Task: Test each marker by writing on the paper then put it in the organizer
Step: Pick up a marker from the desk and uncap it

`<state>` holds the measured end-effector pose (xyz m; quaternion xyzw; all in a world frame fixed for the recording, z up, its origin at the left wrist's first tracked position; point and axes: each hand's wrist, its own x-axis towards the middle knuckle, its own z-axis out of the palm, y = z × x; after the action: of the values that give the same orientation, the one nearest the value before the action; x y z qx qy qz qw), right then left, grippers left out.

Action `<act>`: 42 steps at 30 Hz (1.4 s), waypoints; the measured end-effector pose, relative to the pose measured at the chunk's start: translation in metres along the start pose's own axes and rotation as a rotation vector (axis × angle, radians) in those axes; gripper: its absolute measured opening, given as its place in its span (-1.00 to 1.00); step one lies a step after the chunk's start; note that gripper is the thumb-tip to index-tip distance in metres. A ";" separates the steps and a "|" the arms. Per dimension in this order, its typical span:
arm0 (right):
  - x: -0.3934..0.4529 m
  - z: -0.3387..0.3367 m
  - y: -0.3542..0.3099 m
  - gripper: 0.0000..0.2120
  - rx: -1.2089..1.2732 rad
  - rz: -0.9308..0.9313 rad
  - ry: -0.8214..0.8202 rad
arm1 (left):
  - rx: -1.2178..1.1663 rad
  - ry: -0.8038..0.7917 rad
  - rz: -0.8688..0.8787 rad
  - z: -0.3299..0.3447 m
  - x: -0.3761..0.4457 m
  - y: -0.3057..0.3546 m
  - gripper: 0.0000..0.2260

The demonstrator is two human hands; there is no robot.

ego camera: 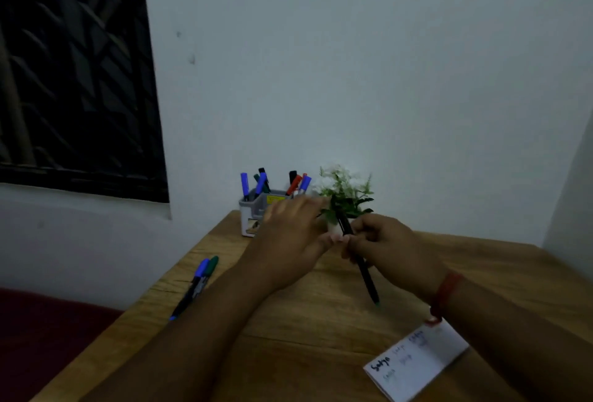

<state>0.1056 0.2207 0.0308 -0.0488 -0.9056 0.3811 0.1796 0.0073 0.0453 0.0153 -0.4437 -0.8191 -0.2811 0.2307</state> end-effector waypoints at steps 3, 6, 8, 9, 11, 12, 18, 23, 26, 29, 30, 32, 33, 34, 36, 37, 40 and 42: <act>0.037 0.019 -0.013 -0.85 0.108 0.003 0.056 | 0.212 -0.059 -0.131 -0.018 0.009 -0.038 -0.35; 0.070 0.037 -0.032 -0.82 0.193 -0.002 0.110 | 0.392 -0.136 -0.213 -0.028 0.005 -0.078 -0.35; 0.094 0.049 -0.042 -0.81 0.250 -0.011 0.143 | 0.481 -0.138 -0.259 -0.031 -0.007 -0.100 -0.34; 0.107 0.055 -0.047 -0.80 0.269 -0.012 0.157 | 0.497 -0.156 -0.291 -0.031 -0.013 -0.110 -0.33; 0.129 0.061 -0.056 -0.79 0.263 -0.029 0.207 | 0.477 -0.202 -0.359 -0.034 -0.019 -0.122 -0.31; 0.141 0.063 -0.061 -0.80 0.245 -0.038 0.244 | 0.466 -0.204 -0.380 -0.035 -0.019 -0.127 -0.30; 0.196 0.065 -0.091 -0.90 0.064 -0.144 0.360 | 0.423 -0.195 -0.388 -0.035 -0.013 -0.139 -0.26; 0.225 0.072 -0.093 -0.77 -0.122 -0.203 0.375 | 0.408 -0.210 -0.433 -0.036 -0.013 -0.149 -0.18; 0.233 0.079 -0.088 -0.74 -0.231 -0.209 0.366 | 0.409 -0.229 -0.443 -0.036 -0.014 -0.150 -0.17; 0.237 0.090 -0.081 -0.70 -0.283 -0.194 0.330 | 0.417 -0.256 -0.445 -0.035 -0.015 -0.151 -0.18; 0.238 0.093 -0.078 -0.69 -0.300 -0.188 0.317 | 0.421 -0.261 -0.443 -0.034 -0.015 -0.151 -0.20; 0.239 0.099 -0.075 -0.65 -0.342 -0.184 0.289 | 0.431 -0.268 -0.444 -0.034 -0.014 -0.153 -0.23; 0.240 0.102 -0.073 -0.64 -0.363 -0.188 0.273 | 0.436 -0.276 -0.447 -0.034 -0.014 -0.153 -0.24; 0.241 0.104 -0.071 -0.63 -0.384 -0.190 0.256 | 0.438 -0.284 -0.450 -0.034 -0.014 -0.154 -0.24; 0.242 0.107 -0.068 -0.63 -0.409 -0.194 0.235 | 0.437 -0.296 -0.454 -0.033 -0.014 -0.155 -0.24; 0.242 0.108 -0.066 -0.62 -0.413 -0.195 0.230 | 0.437 -0.298 -0.456 -0.033 -0.014 -0.156 -0.24; 0.243 0.106 -0.065 -0.59 -0.416 -0.199 0.225 | 0.439 -0.292 -0.461 -0.032 -0.016 -0.159 -0.26; 0.241 0.102 -0.065 -0.60 -0.431 -0.214 0.245 | 0.436 -0.292 -0.468 -0.032 -0.016 -0.161 -0.24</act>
<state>-0.1526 0.1609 0.0805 -0.0358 -0.9374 0.1496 0.3125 -0.1181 -0.0576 -0.0127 -0.2196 -0.9638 -0.0782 0.1297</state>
